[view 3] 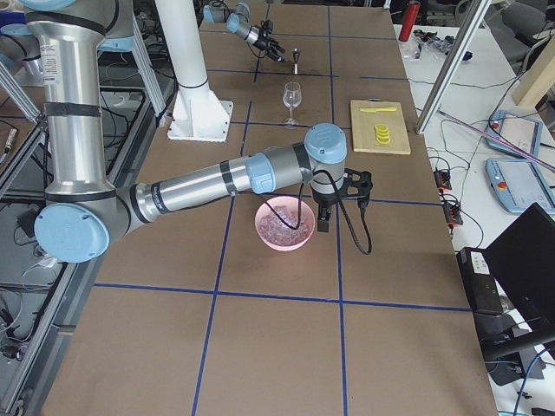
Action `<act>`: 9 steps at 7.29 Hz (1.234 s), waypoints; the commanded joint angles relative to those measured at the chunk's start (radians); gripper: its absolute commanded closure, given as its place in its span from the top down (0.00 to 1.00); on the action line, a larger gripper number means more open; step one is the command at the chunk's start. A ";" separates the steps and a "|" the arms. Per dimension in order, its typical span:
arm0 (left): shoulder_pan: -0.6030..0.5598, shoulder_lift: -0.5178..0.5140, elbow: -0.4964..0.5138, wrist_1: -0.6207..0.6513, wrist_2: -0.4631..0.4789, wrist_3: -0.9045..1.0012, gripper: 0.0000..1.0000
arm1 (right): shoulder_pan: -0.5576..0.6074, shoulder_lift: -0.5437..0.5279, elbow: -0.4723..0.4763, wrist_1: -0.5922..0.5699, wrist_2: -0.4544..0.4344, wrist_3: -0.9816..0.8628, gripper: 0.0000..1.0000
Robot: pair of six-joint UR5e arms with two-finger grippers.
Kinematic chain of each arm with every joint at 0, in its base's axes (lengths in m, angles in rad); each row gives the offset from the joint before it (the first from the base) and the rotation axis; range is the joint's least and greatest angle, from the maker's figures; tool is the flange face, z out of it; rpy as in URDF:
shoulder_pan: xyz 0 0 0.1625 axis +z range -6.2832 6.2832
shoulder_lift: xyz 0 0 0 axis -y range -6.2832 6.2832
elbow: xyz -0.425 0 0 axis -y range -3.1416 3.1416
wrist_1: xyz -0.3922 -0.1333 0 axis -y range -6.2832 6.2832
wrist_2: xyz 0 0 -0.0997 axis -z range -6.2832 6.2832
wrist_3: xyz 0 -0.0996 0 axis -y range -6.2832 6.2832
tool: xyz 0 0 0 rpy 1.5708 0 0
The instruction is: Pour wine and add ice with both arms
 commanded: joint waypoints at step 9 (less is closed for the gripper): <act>-0.070 -0.167 0.208 -0.003 0.187 -0.079 0.85 | -0.156 0.000 0.155 0.000 -0.012 0.288 1.00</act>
